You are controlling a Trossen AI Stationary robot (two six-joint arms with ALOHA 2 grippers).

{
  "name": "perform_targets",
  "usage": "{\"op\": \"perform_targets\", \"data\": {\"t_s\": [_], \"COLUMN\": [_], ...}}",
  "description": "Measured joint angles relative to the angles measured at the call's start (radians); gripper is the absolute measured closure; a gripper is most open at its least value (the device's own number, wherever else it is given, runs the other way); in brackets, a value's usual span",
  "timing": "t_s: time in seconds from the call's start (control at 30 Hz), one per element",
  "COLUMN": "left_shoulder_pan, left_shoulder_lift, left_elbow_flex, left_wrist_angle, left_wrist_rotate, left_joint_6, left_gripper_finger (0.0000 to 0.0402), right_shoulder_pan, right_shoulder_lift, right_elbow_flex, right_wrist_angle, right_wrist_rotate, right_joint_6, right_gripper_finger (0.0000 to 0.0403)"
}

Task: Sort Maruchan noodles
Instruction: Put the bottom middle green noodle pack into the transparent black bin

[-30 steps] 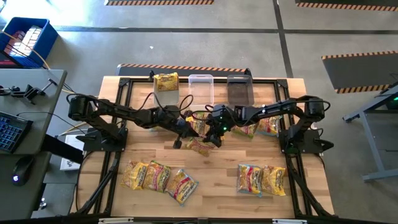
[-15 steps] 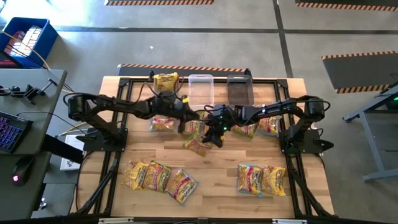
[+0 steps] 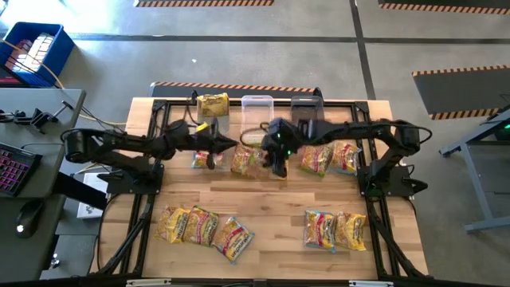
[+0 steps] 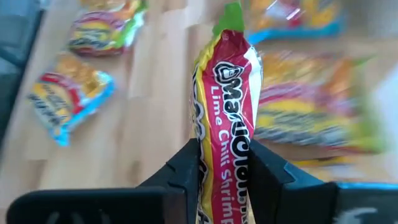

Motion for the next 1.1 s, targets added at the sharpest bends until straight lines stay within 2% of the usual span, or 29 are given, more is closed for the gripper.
{"op": "perform_targets", "data": {"t_s": [0.27, 0.53, 0.67, 0.87, 1.1], "left_shoulder_pan": [0.110, 0.159, 0.174, 0.188, 0.192], "left_shoulder_lift": [0.003, 0.009, 0.009, 0.009, 0.009], "left_elbow_flex": [-0.012, -0.013, -0.013, -0.013, -0.013], "left_wrist_angle": [0.029, 0.025, 0.024, 0.009, 0.008], "left_wrist_rotate": [0.008, 0.015, 0.016, 0.016, 0.003], "left_joint_6": [0.007, 0.024, 0.033, 0.034, 0.053], "left_gripper_finger": [0.0401, 0.0401, 0.0401, 0.0401, 0.0401], "right_shoulder_pan": [-0.168, -0.351, -0.460, -0.612, -0.675], "right_shoulder_lift": [0.034, 0.053, 0.052, 0.053, 0.087], "right_elbow_flex": [0.328, 0.462, 0.467, 0.359, 0.314], "right_wrist_angle": [-0.267, -0.495, -0.581, -0.590, -0.555], "right_wrist_rotate": [0.129, 0.240, 0.246, 0.231, 0.226], "right_joint_6": [-0.269, -0.535, -0.659, -0.759, -0.825], "right_gripper_finger": [0.0321, 0.0321, 0.0321, 0.0321, 0.0321]}}
